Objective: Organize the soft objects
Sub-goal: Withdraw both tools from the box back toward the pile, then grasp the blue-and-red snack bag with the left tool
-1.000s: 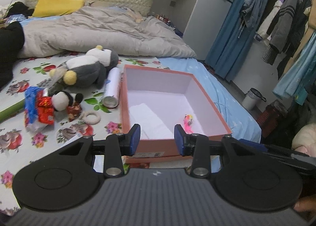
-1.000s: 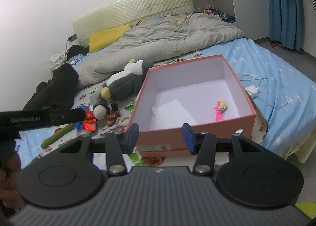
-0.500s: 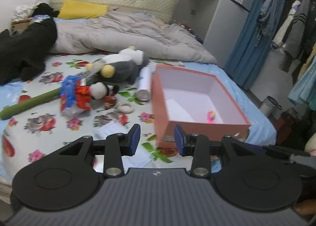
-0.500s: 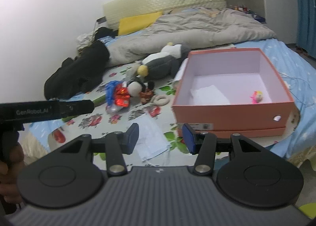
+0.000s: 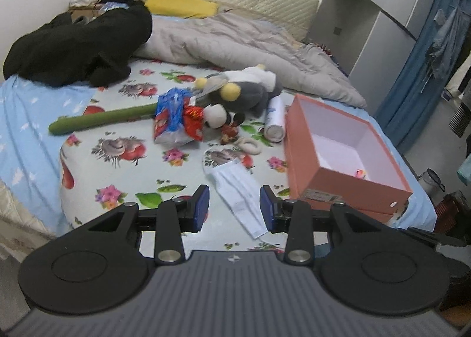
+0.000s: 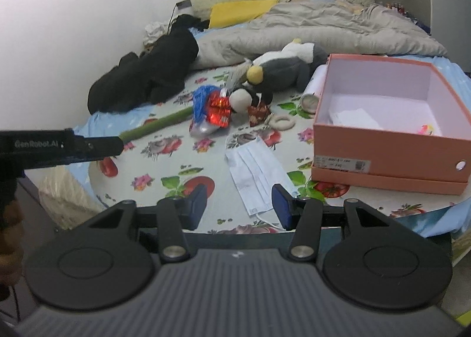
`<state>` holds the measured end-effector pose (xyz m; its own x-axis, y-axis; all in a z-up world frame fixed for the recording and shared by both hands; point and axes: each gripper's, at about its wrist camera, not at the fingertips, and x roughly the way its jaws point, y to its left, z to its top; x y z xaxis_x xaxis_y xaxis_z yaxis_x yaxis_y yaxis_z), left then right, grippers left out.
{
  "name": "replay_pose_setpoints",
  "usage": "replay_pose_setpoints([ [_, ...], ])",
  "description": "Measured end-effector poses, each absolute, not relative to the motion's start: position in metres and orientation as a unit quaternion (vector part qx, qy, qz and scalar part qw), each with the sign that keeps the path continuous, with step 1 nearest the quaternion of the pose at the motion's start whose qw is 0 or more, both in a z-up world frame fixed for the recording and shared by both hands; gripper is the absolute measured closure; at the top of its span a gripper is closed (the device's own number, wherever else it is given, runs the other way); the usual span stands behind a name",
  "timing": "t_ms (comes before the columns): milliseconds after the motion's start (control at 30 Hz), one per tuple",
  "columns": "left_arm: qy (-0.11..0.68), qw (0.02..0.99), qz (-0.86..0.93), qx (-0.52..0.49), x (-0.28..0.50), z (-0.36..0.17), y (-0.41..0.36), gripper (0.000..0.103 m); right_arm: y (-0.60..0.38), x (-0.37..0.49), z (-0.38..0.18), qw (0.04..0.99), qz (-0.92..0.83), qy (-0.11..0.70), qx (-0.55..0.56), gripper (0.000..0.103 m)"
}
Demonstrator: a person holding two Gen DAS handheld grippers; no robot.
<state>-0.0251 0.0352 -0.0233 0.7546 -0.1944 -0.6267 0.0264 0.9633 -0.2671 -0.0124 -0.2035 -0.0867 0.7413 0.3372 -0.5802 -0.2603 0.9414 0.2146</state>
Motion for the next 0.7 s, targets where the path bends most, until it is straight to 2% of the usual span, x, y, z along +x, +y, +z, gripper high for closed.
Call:
replay_pose_setpoints([
  [133,0.363,0.921,-0.054,-0.129,-0.008,-0.043,0.048,0.060,-0.194,0.002,-0.098,0.931,0.157,0.325,0.048,0.051],
  [267,0.374,0.916,-0.053,-0.134,0.016,-0.059,0.059,0.055,-0.184,0.020,-0.110,0.932,0.157,0.324,0.041,0.051],
  [700,0.404,0.907,-0.045,-0.115,0.125,-0.115,0.081,0.055,-0.155,0.089,-0.157,0.925,0.160,0.343,0.021,0.051],
])
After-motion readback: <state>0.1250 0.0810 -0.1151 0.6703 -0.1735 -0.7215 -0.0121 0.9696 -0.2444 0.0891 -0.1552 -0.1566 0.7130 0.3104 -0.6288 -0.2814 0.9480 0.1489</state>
